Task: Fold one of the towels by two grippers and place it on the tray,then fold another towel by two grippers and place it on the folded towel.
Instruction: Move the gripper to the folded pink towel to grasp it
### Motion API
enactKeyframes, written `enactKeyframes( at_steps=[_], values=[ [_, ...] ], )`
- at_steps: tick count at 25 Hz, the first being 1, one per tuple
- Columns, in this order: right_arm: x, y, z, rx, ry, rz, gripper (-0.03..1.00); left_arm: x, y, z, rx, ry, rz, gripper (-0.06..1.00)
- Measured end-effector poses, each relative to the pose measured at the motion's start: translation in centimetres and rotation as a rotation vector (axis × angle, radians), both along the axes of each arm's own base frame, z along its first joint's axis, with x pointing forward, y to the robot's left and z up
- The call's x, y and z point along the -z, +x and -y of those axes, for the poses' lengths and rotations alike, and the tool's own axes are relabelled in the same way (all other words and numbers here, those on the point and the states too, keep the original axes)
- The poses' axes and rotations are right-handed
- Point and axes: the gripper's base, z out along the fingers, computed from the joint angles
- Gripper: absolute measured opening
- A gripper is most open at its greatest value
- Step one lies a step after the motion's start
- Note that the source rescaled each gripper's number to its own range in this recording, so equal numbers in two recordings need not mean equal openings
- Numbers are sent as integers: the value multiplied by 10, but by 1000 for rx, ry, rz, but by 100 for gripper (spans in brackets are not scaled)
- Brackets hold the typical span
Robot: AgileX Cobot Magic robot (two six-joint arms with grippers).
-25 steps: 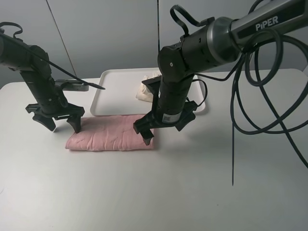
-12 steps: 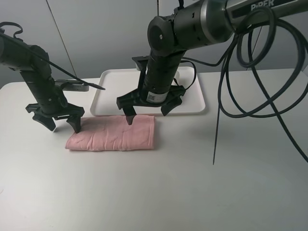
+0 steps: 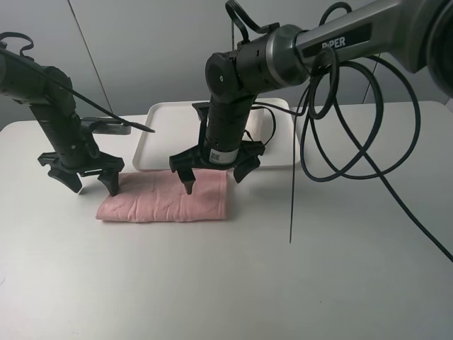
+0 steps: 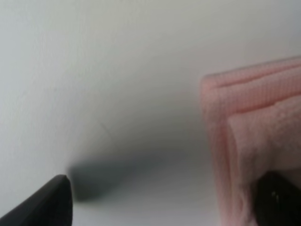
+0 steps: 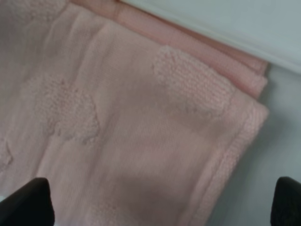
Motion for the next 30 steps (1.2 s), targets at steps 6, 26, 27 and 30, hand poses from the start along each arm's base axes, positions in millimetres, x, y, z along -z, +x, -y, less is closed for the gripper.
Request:
enactKeyframes(
  at_steps=[6,26,27,30],
  values=[
    [16,2,2,11,-22,-22,98,0,0,0,0,0,0,99],
    [21,8,4,29,-24,7,98,0,0,0,0,0,0,99],
    [23,8,5,27,-31,1,98,0,0,0,0,0,0,99],
    [28,9,7,25,-41,-10,98,0,0,0,0,0,0,99]
  ],
)
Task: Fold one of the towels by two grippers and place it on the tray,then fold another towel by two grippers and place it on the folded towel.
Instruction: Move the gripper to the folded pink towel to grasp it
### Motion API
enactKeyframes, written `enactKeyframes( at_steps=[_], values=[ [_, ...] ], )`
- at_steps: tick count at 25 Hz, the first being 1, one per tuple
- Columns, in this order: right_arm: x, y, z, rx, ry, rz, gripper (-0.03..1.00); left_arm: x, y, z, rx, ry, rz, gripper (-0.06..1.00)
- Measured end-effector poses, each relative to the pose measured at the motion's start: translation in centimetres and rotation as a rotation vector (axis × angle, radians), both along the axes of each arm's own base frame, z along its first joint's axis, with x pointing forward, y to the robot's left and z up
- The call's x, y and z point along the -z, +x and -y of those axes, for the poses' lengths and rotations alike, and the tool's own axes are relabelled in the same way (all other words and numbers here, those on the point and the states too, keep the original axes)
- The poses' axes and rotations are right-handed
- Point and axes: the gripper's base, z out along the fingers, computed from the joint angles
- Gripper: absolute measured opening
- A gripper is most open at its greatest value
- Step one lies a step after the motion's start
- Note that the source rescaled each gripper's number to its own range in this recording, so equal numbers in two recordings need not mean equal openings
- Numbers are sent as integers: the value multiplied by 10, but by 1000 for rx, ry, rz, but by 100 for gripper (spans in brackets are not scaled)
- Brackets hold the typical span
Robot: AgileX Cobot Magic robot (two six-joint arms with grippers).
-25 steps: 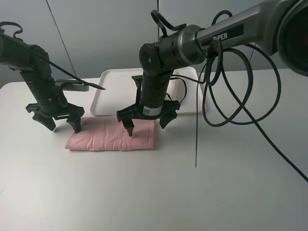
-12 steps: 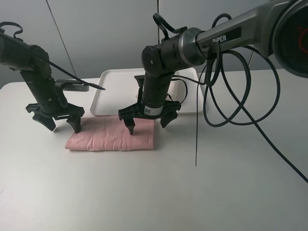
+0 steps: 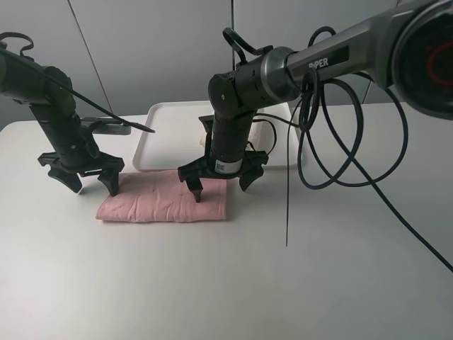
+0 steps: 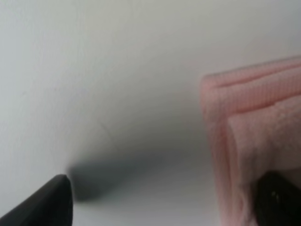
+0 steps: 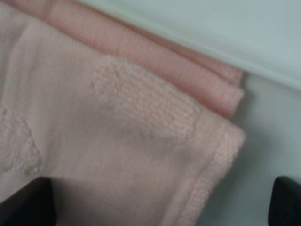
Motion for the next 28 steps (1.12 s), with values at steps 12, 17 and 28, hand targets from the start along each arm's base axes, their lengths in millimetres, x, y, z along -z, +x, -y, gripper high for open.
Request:
enactKeyframes(
  at_steps=[12,17,28],
  values=[
    [2,-2,-3,-10,31,-30,75,0,0,0,0,0,0,99],
    [5,-4,-7,-15,63,-56,59,0,0,0,0,0,0,99],
    [8,-3,-11,-18,101,-52,9,0,0,0,0,0,0,99]
  ],
)
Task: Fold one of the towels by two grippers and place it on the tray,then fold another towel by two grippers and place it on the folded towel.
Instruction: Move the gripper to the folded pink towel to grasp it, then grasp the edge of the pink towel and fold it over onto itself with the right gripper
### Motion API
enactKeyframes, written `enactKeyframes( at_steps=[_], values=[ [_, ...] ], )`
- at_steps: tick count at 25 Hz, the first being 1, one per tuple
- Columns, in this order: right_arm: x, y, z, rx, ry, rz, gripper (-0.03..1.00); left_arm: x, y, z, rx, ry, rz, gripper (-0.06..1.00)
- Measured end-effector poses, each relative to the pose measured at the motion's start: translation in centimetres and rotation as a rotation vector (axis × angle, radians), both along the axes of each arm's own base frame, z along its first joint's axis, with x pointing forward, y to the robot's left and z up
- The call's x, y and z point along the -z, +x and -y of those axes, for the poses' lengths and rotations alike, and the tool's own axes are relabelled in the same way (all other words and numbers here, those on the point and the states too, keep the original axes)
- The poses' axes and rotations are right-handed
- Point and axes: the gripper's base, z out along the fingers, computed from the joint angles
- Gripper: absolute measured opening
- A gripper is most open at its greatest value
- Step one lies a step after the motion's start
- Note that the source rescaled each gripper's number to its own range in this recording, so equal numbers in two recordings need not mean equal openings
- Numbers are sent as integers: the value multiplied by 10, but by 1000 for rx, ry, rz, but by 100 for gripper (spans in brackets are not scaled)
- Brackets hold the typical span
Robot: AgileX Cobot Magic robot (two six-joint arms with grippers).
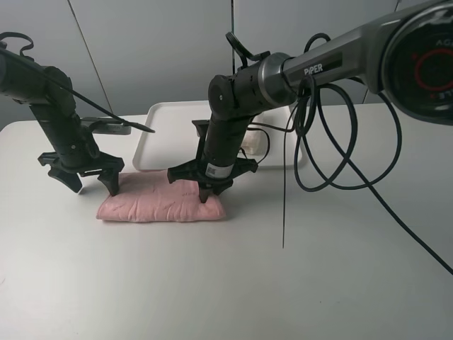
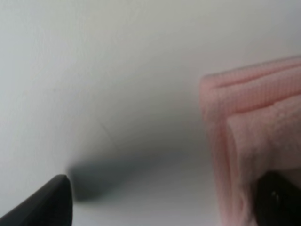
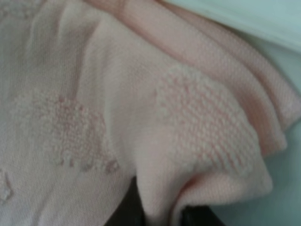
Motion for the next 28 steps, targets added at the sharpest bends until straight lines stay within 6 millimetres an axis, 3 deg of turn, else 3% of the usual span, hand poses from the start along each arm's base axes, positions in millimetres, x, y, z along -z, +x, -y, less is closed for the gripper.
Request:
enactKeyframes(
  at_steps=[14,23,28],
  values=[
    [-5,-1,-2,1,14,10,9,0,0,0,-7,0,0,99],
    [-58,-6,-9,17,145,41,9,0,0,0,-7,0,0,99],
    [-65,-12,-17,14,247,-25,9,0,0,0,-7,0,0,99]
  ],
)
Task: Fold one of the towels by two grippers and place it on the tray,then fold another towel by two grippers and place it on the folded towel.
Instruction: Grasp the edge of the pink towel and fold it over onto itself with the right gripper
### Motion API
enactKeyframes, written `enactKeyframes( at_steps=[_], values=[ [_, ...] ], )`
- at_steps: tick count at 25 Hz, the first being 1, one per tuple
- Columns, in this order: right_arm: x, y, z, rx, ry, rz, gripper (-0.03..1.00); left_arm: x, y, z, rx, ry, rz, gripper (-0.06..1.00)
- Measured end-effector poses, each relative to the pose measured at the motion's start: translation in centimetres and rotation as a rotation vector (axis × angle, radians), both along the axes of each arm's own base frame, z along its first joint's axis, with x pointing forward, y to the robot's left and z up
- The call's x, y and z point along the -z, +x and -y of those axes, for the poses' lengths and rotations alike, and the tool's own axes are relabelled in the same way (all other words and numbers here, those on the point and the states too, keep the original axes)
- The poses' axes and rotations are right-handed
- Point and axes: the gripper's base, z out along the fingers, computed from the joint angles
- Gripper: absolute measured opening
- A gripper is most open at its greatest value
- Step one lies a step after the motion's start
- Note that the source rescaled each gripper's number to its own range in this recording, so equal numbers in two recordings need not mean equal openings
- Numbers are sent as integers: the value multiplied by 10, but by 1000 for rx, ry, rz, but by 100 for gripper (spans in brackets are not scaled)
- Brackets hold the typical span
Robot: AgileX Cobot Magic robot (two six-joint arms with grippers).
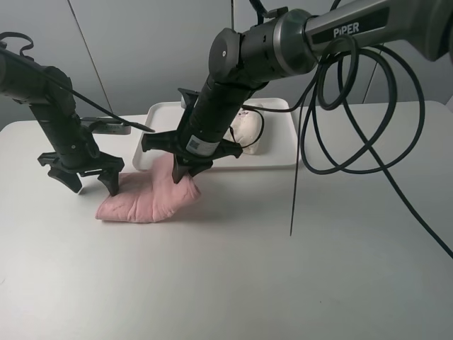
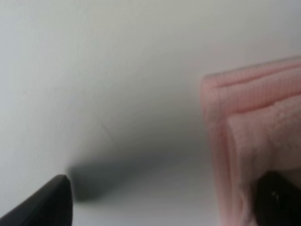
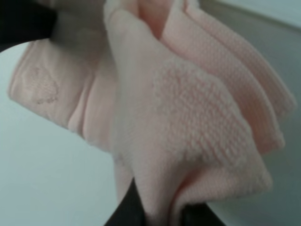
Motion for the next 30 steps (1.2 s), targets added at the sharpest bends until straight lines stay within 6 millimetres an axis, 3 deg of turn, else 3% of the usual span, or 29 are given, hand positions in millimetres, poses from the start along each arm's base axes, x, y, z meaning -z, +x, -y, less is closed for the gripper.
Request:
enactKeyframes(
  at_steps=[7,23,30],
  values=[
    [-4,3,-6,50,82,6,9,0,0,0,0,0,0,99],
    [33,4,-32,151,228,-20,9,0,0,1,1,-6,-2,99],
    [34,-5,-50,162,246,65,9,0,0,1,0,-7,-4,99]
  ],
)
